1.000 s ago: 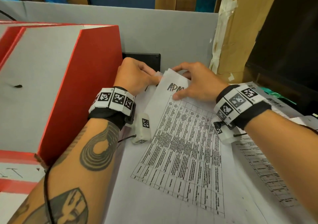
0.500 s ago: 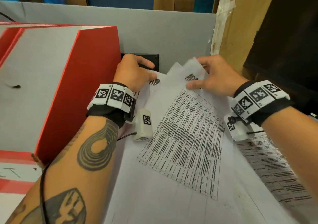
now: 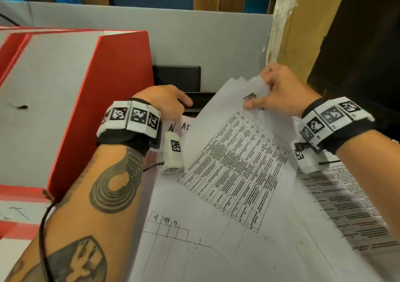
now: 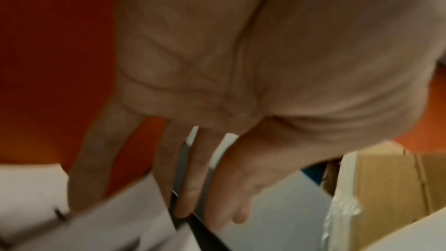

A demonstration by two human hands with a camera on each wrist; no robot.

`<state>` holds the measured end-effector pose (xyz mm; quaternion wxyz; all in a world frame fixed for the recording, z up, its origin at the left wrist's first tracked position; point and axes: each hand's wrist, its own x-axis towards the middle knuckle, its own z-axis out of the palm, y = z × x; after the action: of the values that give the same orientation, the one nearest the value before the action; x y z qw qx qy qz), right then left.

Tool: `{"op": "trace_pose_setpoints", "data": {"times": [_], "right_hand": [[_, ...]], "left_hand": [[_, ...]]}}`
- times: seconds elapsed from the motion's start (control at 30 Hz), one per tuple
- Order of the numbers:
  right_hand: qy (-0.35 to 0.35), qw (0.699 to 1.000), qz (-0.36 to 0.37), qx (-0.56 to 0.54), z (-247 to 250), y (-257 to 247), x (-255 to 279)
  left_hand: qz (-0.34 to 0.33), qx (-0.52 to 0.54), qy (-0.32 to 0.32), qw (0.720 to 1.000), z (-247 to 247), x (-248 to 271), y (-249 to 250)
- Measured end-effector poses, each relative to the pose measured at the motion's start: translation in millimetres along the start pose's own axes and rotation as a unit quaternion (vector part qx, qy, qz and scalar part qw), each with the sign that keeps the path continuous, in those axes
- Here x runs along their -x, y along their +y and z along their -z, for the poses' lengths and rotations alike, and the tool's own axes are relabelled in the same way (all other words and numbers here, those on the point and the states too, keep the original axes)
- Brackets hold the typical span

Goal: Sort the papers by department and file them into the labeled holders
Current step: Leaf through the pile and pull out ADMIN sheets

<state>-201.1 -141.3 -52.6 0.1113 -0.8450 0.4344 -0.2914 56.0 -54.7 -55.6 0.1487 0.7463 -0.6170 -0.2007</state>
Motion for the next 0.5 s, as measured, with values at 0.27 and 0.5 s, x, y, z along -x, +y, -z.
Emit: {"op": "trace_pose_setpoints", "data": {"times": [0.27,0.5], "right_hand": [[-0.111,0.992,0.006,-0.065,15,6,7],[-0.15,0.988,-0.002,-0.032,-8,-13,9]], "left_hand": [[0.055,-0.047,0.088,0.994,-11,-12,-5],[-0.045,0.058,0.172,0.982,-4,-9,-6]]}}
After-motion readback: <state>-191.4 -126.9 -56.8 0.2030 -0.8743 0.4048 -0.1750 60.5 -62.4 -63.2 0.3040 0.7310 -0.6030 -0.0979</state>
